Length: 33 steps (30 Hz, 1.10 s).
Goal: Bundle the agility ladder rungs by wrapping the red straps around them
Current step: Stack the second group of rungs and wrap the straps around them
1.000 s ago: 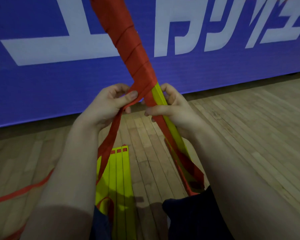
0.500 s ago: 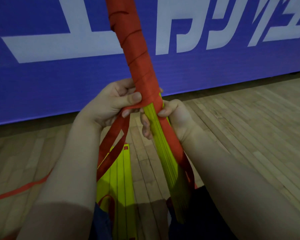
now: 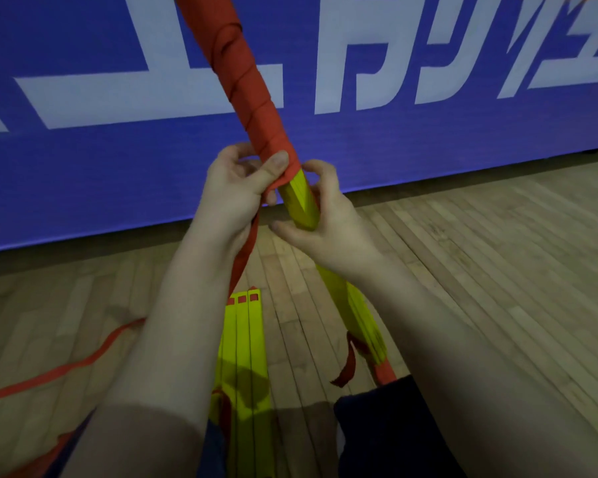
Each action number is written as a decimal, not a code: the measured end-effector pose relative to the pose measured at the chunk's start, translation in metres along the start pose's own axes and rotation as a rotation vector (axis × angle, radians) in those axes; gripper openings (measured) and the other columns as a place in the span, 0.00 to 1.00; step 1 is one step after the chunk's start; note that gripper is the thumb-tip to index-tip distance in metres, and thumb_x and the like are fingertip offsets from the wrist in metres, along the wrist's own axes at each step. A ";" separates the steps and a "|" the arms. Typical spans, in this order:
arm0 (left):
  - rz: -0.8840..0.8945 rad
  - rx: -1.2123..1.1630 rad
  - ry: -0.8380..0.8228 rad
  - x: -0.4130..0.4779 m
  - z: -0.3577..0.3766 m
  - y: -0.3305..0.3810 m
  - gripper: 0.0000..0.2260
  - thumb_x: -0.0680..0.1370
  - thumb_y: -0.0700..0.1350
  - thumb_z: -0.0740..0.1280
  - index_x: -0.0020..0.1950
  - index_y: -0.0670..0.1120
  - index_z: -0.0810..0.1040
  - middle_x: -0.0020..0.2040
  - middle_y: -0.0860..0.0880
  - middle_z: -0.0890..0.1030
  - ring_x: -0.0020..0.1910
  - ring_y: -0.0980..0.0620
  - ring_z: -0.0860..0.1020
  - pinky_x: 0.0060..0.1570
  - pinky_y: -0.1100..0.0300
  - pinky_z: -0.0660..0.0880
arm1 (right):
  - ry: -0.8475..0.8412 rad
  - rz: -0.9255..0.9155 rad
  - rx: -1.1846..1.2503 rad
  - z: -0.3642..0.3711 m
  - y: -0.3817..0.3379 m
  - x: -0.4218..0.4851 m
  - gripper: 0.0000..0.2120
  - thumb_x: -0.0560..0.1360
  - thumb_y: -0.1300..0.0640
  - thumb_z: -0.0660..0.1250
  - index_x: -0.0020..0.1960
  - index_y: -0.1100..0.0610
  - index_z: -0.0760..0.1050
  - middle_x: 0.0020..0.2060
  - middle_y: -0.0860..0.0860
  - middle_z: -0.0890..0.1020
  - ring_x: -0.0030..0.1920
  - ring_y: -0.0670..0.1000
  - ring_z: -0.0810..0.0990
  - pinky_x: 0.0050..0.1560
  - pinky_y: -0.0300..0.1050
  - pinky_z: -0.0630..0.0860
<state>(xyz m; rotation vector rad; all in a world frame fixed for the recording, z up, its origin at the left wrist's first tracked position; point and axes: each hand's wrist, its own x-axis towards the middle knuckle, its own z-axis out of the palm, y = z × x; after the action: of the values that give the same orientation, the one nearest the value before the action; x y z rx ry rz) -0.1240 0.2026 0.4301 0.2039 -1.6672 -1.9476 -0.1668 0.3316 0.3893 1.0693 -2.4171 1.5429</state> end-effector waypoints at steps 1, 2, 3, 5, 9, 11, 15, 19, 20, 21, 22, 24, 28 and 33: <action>0.009 0.024 0.031 -0.001 0.004 -0.001 0.14 0.76 0.39 0.69 0.58 0.39 0.69 0.35 0.45 0.74 0.21 0.60 0.70 0.24 0.68 0.69 | 0.003 -0.013 -0.075 0.002 0.001 0.000 0.33 0.70 0.50 0.72 0.68 0.46 0.57 0.50 0.45 0.78 0.50 0.53 0.80 0.49 0.55 0.77; 0.013 0.042 0.055 -0.002 0.007 -0.002 0.14 0.76 0.39 0.69 0.58 0.40 0.68 0.35 0.46 0.75 0.20 0.60 0.70 0.23 0.68 0.69 | 0.015 -0.011 -0.130 0.003 0.001 0.001 0.32 0.71 0.51 0.71 0.68 0.46 0.57 0.53 0.49 0.79 0.52 0.56 0.80 0.49 0.57 0.77; 0.013 0.058 0.080 -0.003 0.010 -0.002 0.15 0.76 0.40 0.70 0.59 0.40 0.68 0.36 0.46 0.75 0.20 0.60 0.70 0.23 0.68 0.69 | 0.031 0.003 -0.170 0.004 0.001 0.002 0.30 0.72 0.52 0.70 0.69 0.47 0.59 0.54 0.51 0.80 0.53 0.58 0.79 0.49 0.57 0.77; 0.024 0.079 0.108 -0.003 0.011 -0.004 0.18 0.75 0.41 0.71 0.60 0.40 0.68 0.39 0.45 0.77 0.21 0.60 0.72 0.24 0.67 0.70 | 0.090 0.010 -0.205 0.006 0.002 0.003 0.28 0.72 0.55 0.70 0.69 0.50 0.64 0.54 0.53 0.79 0.54 0.59 0.78 0.50 0.57 0.76; 0.040 0.068 0.093 -0.006 0.016 -0.008 0.18 0.73 0.39 0.73 0.58 0.39 0.68 0.43 0.42 0.79 0.21 0.58 0.73 0.27 0.65 0.71 | 0.268 0.035 -0.144 0.005 0.004 0.007 0.23 0.69 0.63 0.72 0.63 0.55 0.74 0.55 0.57 0.74 0.56 0.60 0.75 0.54 0.57 0.74; 0.044 0.065 0.099 -0.008 0.021 -0.008 0.19 0.73 0.39 0.73 0.58 0.40 0.68 0.44 0.42 0.78 0.21 0.57 0.74 0.28 0.65 0.72 | 0.270 0.060 -0.073 0.003 0.005 0.007 0.21 0.70 0.64 0.71 0.62 0.56 0.75 0.52 0.57 0.76 0.53 0.59 0.76 0.52 0.55 0.74; 0.057 0.117 0.084 -0.009 0.020 -0.003 0.19 0.72 0.40 0.74 0.59 0.41 0.70 0.43 0.47 0.80 0.25 0.56 0.77 0.32 0.63 0.75 | 0.274 0.090 0.054 -0.004 0.004 0.007 0.19 0.69 0.60 0.74 0.58 0.49 0.77 0.49 0.49 0.80 0.48 0.51 0.80 0.52 0.57 0.76; 0.056 0.023 -0.141 -0.008 0.010 0.008 0.16 0.72 0.35 0.71 0.58 0.43 0.74 0.49 0.48 0.82 0.36 0.52 0.84 0.41 0.62 0.78 | 0.254 0.162 0.336 -0.018 -0.004 0.007 0.20 0.68 0.66 0.75 0.55 0.51 0.75 0.48 0.52 0.82 0.42 0.48 0.81 0.47 0.49 0.80; 0.042 0.039 -0.190 -0.008 0.006 0.011 0.16 0.71 0.35 0.71 0.57 0.44 0.74 0.50 0.49 0.82 0.38 0.51 0.84 0.42 0.63 0.79 | 0.247 0.167 0.413 -0.021 -0.007 0.006 0.20 0.68 0.69 0.75 0.55 0.54 0.76 0.48 0.55 0.82 0.41 0.47 0.81 0.44 0.43 0.80; 0.029 0.076 -0.225 -0.008 0.003 0.014 0.16 0.70 0.36 0.71 0.56 0.44 0.75 0.51 0.50 0.82 0.39 0.52 0.84 0.43 0.63 0.79 | 0.244 0.172 0.468 -0.023 -0.011 0.006 0.19 0.68 0.71 0.74 0.55 0.57 0.76 0.48 0.55 0.82 0.40 0.45 0.81 0.41 0.37 0.77; 0.009 0.121 -0.242 -0.009 -0.001 0.016 0.15 0.69 0.38 0.71 0.55 0.44 0.76 0.49 0.50 0.83 0.38 0.53 0.84 0.42 0.65 0.78 | 0.242 0.181 0.495 -0.025 -0.013 0.005 0.19 0.68 0.72 0.74 0.56 0.60 0.76 0.47 0.55 0.82 0.40 0.44 0.80 0.40 0.32 0.75; -0.044 0.231 -0.261 -0.010 -0.009 0.020 0.12 0.68 0.42 0.72 0.50 0.43 0.79 0.42 0.49 0.85 0.34 0.56 0.83 0.35 0.67 0.77 | 0.243 0.204 0.522 -0.029 -0.015 0.004 0.20 0.67 0.72 0.74 0.58 0.63 0.76 0.49 0.56 0.82 0.43 0.47 0.81 0.40 0.31 0.74; -0.096 0.386 -0.290 -0.009 -0.020 0.024 0.02 0.73 0.44 0.71 0.43 0.49 0.80 0.33 0.46 0.84 0.29 0.55 0.81 0.34 0.61 0.76 | 0.307 0.247 0.571 -0.036 -0.009 0.008 0.19 0.66 0.70 0.76 0.54 0.59 0.79 0.50 0.57 0.84 0.47 0.52 0.82 0.53 0.52 0.78; -0.007 0.456 -0.253 -0.010 -0.016 0.021 0.04 0.78 0.40 0.67 0.44 0.47 0.79 0.32 0.47 0.78 0.25 0.60 0.77 0.27 0.69 0.72 | 0.312 0.270 0.569 -0.037 -0.004 0.009 0.18 0.65 0.69 0.77 0.52 0.56 0.79 0.49 0.56 0.84 0.46 0.52 0.82 0.53 0.54 0.78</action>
<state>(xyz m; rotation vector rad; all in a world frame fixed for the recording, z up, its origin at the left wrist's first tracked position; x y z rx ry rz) -0.1021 0.1929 0.4441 0.1369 -2.2673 -1.6228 -0.1817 0.3564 0.4142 0.4969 -2.0189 2.3696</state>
